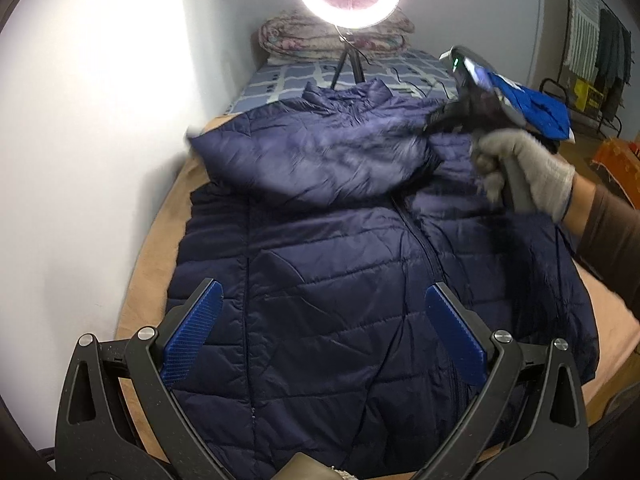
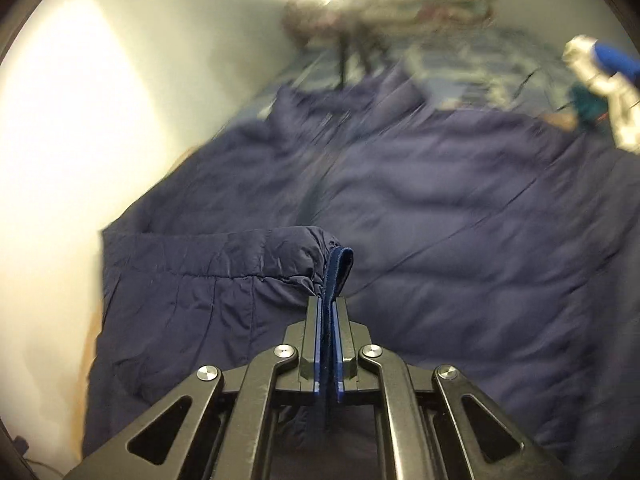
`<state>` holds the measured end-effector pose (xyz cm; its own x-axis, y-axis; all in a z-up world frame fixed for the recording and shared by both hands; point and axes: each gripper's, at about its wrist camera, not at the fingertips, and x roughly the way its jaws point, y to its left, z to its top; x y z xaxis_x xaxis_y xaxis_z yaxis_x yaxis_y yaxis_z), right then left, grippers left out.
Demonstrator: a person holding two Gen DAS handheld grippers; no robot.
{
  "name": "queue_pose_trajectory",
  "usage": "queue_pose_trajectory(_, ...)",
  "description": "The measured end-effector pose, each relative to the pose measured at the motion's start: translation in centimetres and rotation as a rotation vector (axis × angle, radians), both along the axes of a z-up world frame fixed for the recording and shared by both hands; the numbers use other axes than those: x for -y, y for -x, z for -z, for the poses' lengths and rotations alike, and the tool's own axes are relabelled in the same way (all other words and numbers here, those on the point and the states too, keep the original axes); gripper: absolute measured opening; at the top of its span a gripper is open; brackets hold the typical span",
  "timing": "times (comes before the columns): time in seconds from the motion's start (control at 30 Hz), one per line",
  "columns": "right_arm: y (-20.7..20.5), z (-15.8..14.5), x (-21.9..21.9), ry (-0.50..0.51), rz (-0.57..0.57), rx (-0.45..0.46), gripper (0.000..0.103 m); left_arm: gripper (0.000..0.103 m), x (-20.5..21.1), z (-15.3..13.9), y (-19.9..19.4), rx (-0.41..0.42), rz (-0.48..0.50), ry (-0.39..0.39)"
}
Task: Fold large clothes
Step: 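Lift the sleeve with the right gripper and lay it across the jacket body, then open the right gripper to release the sleeve on the jacket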
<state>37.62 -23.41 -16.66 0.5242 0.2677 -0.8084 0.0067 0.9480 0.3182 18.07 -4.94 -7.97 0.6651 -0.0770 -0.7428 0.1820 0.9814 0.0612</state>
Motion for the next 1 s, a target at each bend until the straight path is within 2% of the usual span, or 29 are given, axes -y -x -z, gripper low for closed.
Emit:
queue_pose_trajectory(0.13,0.8,-1.1,3.6,0.096,0.102,0.042,0.002,0.103,0.5,0.1,0.2,-0.002,0.017,0.000)
queue_pose_trajectory(0.27,0.5,0.1,6.2,0.150,0.169,0.014,0.002,0.103,0.9,0.0,0.3,0.008,0.025,-0.002)
queue_pose_trajectory(0.33,0.2,0.7,6.8,0.155,0.182,0.004,0.002,0.103,0.9,-0.1,0.2,0.011,0.022,-0.006)
queue_pose_trajectory(0.43,0.0,1.4,7.2,0.110,0.180,-0.023,0.002,0.103,0.9,-0.2,0.1,0.013,0.018,-0.010)
queue_pose_trajectory(0.6,-0.2,2.7,6.6,0.145,0.170,-0.059,0.003,0.103,0.8,-0.5,0.1,0.018,0.016,0.000)
queue_pose_trajectory(0.7,0.0,2.5,6.8,0.149,0.166,-0.069,0.013,0.103,1.0,-0.9,0.2,0.031,0.020,0.004)
queue_pose_trajectory(0.73,0.1,2.2,6.8,0.155,0.166,-0.063,0.026,0.103,1.1,-1.1,0.3,0.037,0.022,0.004)
queue_pose_trajectory(0.8,0.9,1.0,6.8,0.165,0.169,-0.026,0.036,0.103,1.2,-1.4,0.3,0.046,0.025,0.004)
queue_pose_trajectory(0.9,2.1,-0.8,7.1,0.146,0.153,0.000,0.047,0.103,1.6,-1.9,0.4,0.062,0.033,0.009)
queue_pose_trajectory(1.0,4.6,-3.3,7.5,0.171,0.148,0.047,0.053,0.103,2.1,-2.6,0.6,0.086,0.039,0.009)
